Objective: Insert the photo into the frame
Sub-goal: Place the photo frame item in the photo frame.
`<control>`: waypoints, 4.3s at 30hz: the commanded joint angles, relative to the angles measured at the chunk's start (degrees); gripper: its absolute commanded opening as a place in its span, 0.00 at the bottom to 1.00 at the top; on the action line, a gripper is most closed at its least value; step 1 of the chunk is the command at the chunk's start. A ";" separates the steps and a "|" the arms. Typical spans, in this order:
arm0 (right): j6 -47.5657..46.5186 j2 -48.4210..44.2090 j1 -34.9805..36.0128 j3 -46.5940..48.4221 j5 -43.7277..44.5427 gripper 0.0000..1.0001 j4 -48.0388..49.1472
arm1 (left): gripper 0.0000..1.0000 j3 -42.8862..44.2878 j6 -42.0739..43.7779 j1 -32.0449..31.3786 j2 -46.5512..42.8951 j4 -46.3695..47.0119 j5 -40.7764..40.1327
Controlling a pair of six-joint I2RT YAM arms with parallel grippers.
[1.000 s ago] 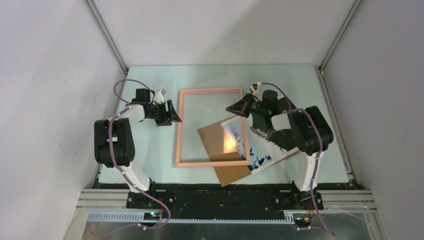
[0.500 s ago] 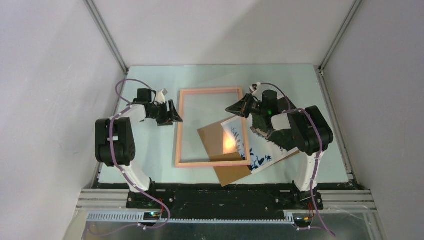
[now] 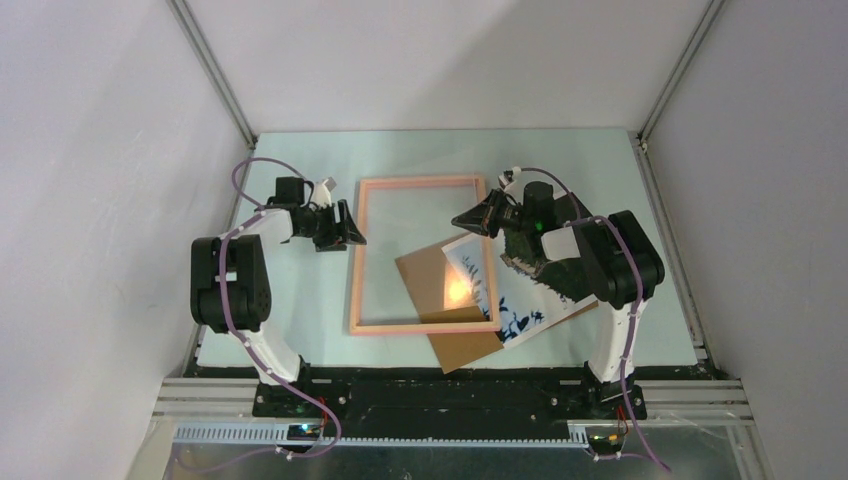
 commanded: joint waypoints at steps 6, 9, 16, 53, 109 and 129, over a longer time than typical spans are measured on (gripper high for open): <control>-2.23 1.27 0.38 0.91 -1.43 0.00 0.36 | 0.71 -0.52 -0.49 -0.41 0.73 1.31 -0.21; -2.91 1.26 0.39 1.00 -1.33 0.00 -0.32 | 0.71 -0.61 -0.49 -0.51 0.75 1.30 -0.25; -4.22 0.80 -0.11 1.02 -1.02 0.00 -2.08 | 0.71 -0.68 -0.49 -0.51 0.83 1.35 -0.20; -12.67 -1.01 1.79 2.75 5.34 0.00 -17.58 | 0.71 -1.71 -0.07 -1.51 -0.36 1.90 -1.73; -18.26 0.56 2.48 5.97 6.46 0.00 -19.12 | 0.71 -2.41 0.73 -1.96 -1.15 1.82 -2.33; -20.36 1.16 2.50 7.02 6.99 0.00 -21.72 | 0.75 -1.50 1.06 -2.21 -2.87 1.78 -7.92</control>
